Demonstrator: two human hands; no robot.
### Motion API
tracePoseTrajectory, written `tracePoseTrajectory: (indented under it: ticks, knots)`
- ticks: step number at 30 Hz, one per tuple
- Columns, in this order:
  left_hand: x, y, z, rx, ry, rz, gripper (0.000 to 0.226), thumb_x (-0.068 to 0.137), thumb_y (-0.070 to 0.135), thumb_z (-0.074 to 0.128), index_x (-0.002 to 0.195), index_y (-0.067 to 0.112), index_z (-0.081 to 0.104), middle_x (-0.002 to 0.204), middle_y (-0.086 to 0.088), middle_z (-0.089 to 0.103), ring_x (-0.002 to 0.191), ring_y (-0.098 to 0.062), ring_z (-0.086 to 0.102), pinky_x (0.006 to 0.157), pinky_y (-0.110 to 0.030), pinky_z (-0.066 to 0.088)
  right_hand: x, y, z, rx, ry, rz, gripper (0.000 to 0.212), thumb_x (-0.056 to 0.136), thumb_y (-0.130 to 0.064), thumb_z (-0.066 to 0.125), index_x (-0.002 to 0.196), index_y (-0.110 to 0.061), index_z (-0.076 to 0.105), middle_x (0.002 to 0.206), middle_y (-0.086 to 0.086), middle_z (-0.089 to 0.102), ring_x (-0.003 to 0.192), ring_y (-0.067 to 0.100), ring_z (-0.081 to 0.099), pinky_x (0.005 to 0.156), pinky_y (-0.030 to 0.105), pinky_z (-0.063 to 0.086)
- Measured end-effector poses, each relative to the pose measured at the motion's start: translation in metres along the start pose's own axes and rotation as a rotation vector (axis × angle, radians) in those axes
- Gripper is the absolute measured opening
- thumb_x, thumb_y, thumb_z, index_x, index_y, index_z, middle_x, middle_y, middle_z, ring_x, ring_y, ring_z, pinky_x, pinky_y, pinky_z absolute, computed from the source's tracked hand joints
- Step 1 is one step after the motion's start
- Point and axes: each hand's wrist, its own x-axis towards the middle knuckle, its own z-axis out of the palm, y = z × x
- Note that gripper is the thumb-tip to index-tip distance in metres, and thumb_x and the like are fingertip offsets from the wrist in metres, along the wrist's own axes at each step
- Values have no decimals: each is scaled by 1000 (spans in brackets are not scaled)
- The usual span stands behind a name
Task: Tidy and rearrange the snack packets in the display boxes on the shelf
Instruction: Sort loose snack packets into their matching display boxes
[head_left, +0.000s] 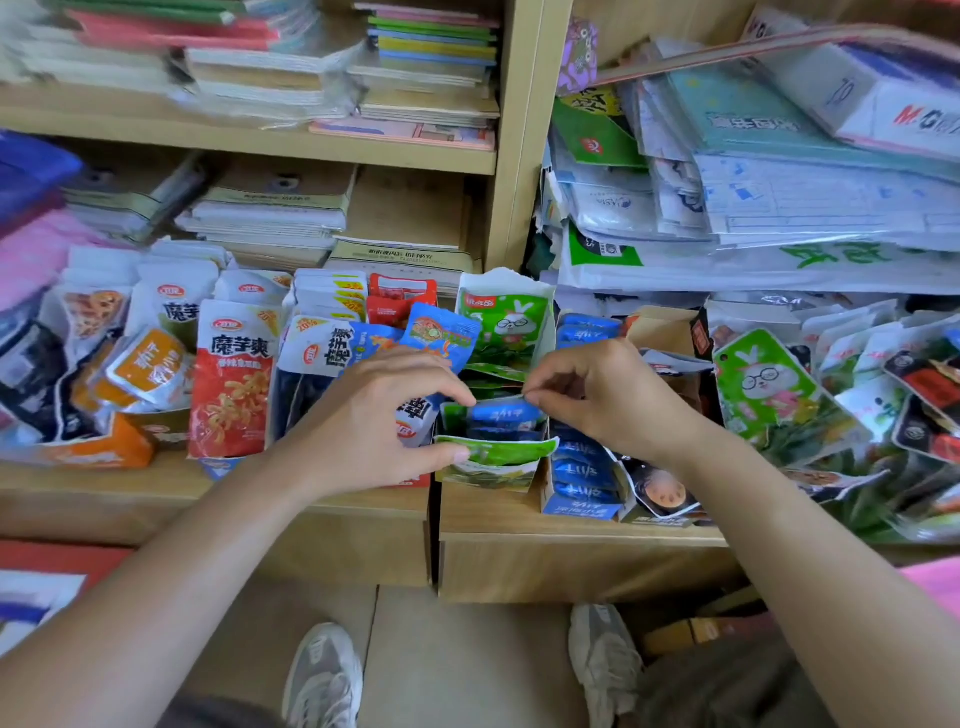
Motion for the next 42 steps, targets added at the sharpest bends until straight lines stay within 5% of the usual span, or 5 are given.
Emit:
tracePoseTrajectory:
  ticks: [10, 16, 23, 34, 42]
  knots:
    - [-5, 5, 7, 67, -54, -18, 30, 83, 55, 70, 107, 38, 76, 131, 19, 58, 139, -15, 39, 110, -47, 37, 22, 19, -1, -9, 245, 87, 6, 87, -8, 74, 90, -14, 74, 77, -5, 69, 69, 3, 62, 67, 9, 47]
    - [-10, 8, 9, 15, -98, -122, 27, 81, 63, 63, 100, 47, 73, 152, 23, 43, 151, -8, 20, 117, -56, 26, 22, 21, -3, -14, 285, 54, 14, 84, -2, 72, 86, -15, 71, 80, -7, 68, 74, 12, 66, 73, 30, 57]
    - [-9, 5, 9, 182, -197, -102, 55, 84, 73, 49, 133, 49, 59, 154, 26, 34, 150, -12, 13, 119, -55, 16, 13, 23, -4, 33, 226, 21, 18, 87, 3, 69, 95, -12, 77, 92, -3, 71, 82, 9, 69, 77, 30, 59]
    - [0, 4, 14, 270, -257, -131, 78, 79, 77, 42, 151, 47, 35, 155, 29, 26, 147, -10, 9, 113, -34, 3, 4, 22, -2, 121, 28, 106, 35, 77, -17, 85, 110, -13, 73, 97, 3, 65, 77, 15, 68, 75, 31, 61]
    - [2, 3, 16, 265, -160, -97, 71, 78, 70, 56, 145, 48, 43, 149, 30, 35, 142, -12, 24, 111, -40, 17, 10, 19, 16, -65, 160, 39, 14, 75, -15, 86, 82, -13, 74, 89, -5, 60, 71, 12, 59, 70, 37, 54]
